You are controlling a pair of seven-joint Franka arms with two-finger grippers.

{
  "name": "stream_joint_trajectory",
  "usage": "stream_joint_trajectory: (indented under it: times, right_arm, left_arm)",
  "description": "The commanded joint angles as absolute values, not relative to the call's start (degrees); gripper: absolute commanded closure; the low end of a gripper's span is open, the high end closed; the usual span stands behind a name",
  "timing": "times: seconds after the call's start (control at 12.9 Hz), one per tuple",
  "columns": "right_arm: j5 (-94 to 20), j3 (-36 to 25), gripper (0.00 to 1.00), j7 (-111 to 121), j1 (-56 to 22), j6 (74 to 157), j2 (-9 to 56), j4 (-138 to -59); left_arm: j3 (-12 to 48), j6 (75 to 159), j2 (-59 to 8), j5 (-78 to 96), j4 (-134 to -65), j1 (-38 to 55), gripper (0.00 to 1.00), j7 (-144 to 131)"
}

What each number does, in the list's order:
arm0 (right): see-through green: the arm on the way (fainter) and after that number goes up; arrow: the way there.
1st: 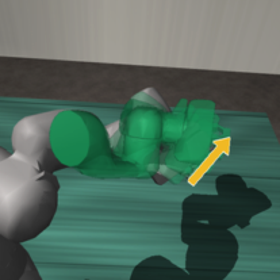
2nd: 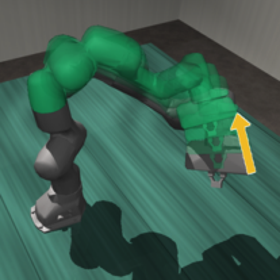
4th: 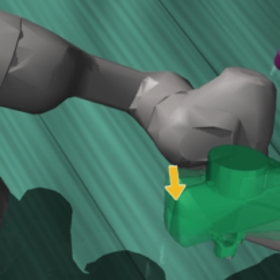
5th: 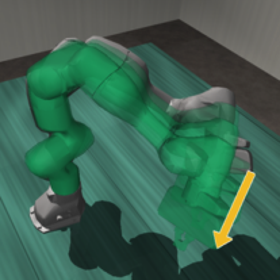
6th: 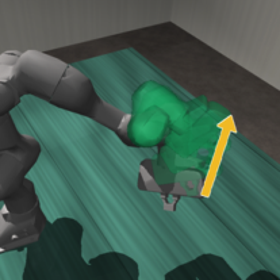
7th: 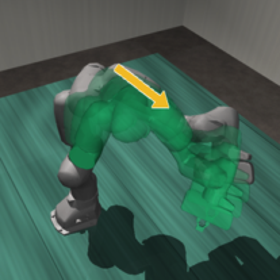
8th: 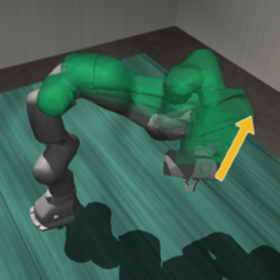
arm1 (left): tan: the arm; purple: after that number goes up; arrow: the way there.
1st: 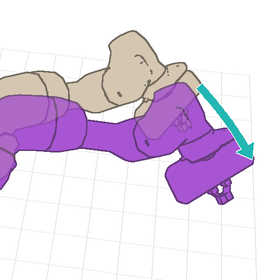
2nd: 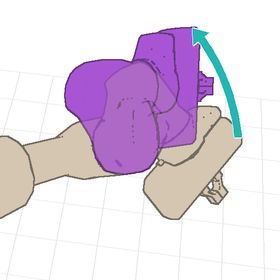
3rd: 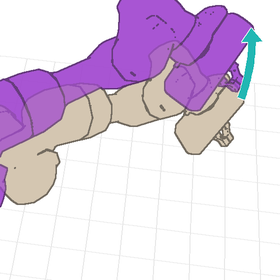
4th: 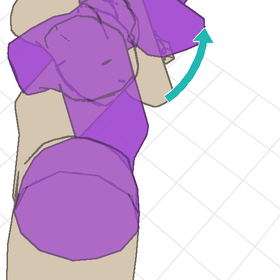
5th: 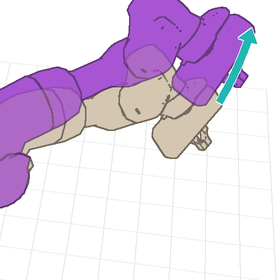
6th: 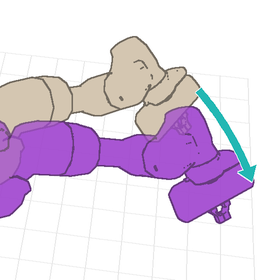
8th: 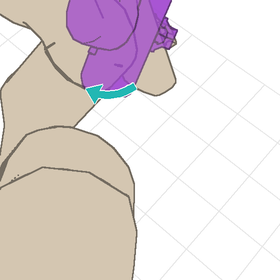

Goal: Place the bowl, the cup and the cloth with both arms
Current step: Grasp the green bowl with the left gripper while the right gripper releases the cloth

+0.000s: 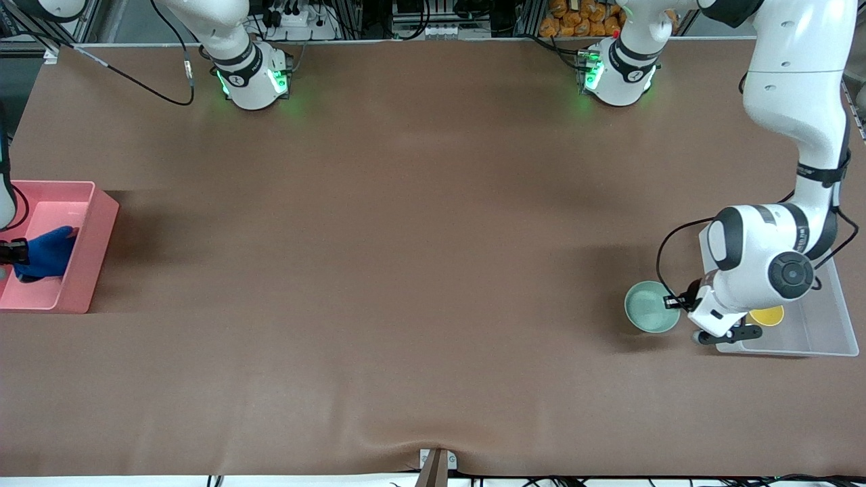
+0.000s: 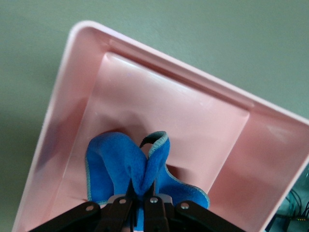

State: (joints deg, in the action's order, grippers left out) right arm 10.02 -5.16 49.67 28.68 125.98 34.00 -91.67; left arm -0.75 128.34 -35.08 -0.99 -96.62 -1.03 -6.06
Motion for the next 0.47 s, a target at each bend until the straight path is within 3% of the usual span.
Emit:
stream_joint_trajectory:
  times: [0.0, 0.16, 0.39]
  right_arm:
    - [10.5, -5.3, 1.00, 52.9, 28.7, 125.9, 35.2, -90.1]
    - [10.5, -5.3, 1.00, 54.4, 28.3, 126.1, 35.2, -90.1]
    - [10.6, -5.3, 1.00, 57.5, 28.3, 127.2, 35.3, -90.2]
  left_arm:
    - [-1.1, 118.6, -32.6, -2.0, -90.8, -2.4, 1.00, -5.5]
    - [-0.9, 111.7, -32.1, -1.2, -85.4, -4.7, 1.00, -3.1]
    - [-1.0, 106.7, -29.5, -0.7, -83.9, -9.0, 1.00, 4.7]
